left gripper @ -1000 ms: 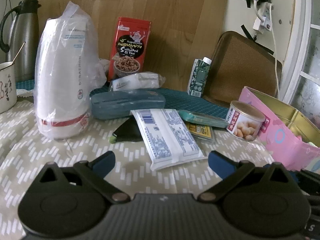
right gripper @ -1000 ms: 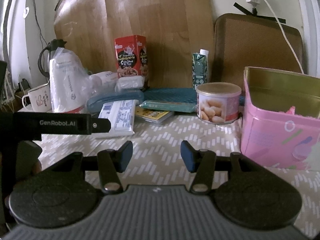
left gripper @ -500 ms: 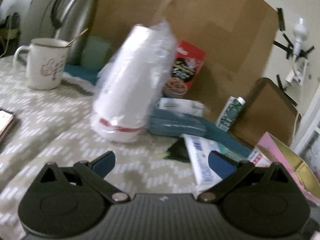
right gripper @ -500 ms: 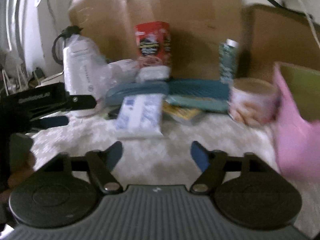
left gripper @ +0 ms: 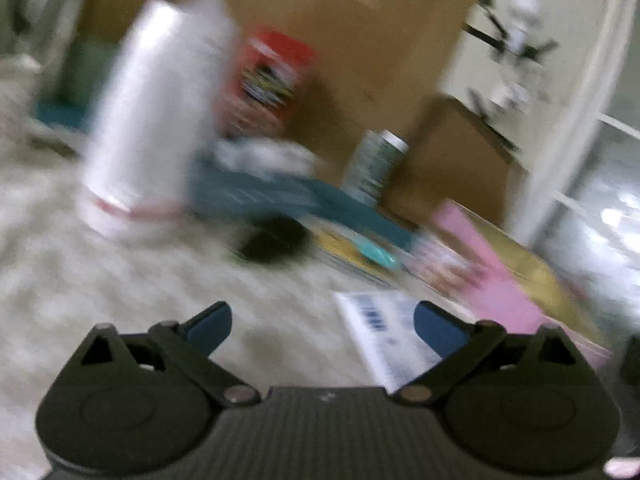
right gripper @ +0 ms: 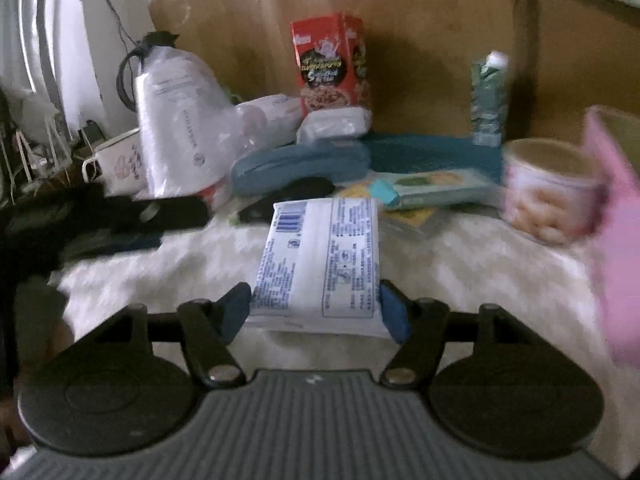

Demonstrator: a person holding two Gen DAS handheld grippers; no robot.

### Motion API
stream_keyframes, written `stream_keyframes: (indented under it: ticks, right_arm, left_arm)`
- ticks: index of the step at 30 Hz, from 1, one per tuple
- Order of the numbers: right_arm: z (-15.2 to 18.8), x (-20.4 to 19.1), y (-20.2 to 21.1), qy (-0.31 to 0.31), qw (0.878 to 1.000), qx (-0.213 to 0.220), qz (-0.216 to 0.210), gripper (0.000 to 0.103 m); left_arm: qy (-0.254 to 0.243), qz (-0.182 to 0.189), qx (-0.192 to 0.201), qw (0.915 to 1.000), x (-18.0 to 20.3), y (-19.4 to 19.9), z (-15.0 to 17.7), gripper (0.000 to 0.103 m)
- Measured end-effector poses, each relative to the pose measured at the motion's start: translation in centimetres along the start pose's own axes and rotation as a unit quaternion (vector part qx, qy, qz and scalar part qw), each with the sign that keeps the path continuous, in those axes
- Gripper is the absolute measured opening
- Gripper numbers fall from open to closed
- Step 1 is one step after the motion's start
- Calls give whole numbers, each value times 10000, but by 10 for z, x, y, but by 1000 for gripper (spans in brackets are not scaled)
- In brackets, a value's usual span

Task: Organize soft objects
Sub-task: 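Grasp the white wipes pack with the left gripper and lift it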

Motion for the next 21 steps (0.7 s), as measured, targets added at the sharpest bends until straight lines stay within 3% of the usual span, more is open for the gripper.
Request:
stream_keyframes:
  ticks: [2,6,7,8,9,10,15,21]
  right_arm:
    - [13,1,21,-81,9999,89,24,71]
    - [36,15,49,-689,9970,337,-43,71]
    - [39,17,53,-761,9963,395,-69,71]
    - [40,17,56,-791,9958,458,-92,71]
    - [41,17,58,-779,9955,530,-116,71]
    - [41,15,59,-740,9954,593,-122,70]
    - [33,22,78,-487,9925,1084,276,70]
    - [7,67,115,-497,9737,1893,1163,70]
  left_arm:
    - [-134,286,-395,9987,17,-6,10,93]
    - [-521,368,-1168,9911,51,-25,31,86]
    - [-569,365,-1171,9908,58,-27,35,83]
    - [-644,377,-1232,9896,64,-31,37,74]
    - [-696,448,-1365,9872,70,-35,39,52]
    - [-678,582,-1468,9851,76,-38,41,47]
    - [-1174,805,-1166,9829,124,-36,27,48]
    - [-1945,1237,-869,9692,209,-69,4,49]
Point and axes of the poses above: each gripper's, at about its wrist camera, not at the fingertips, and y roughly against the way its jaws point, x to its right, z to its underside, the point moved 4 cm from there along -y, roughly the way its jaws point, and after that the axes turned 4 degrees about y, right-handed, at the moved point
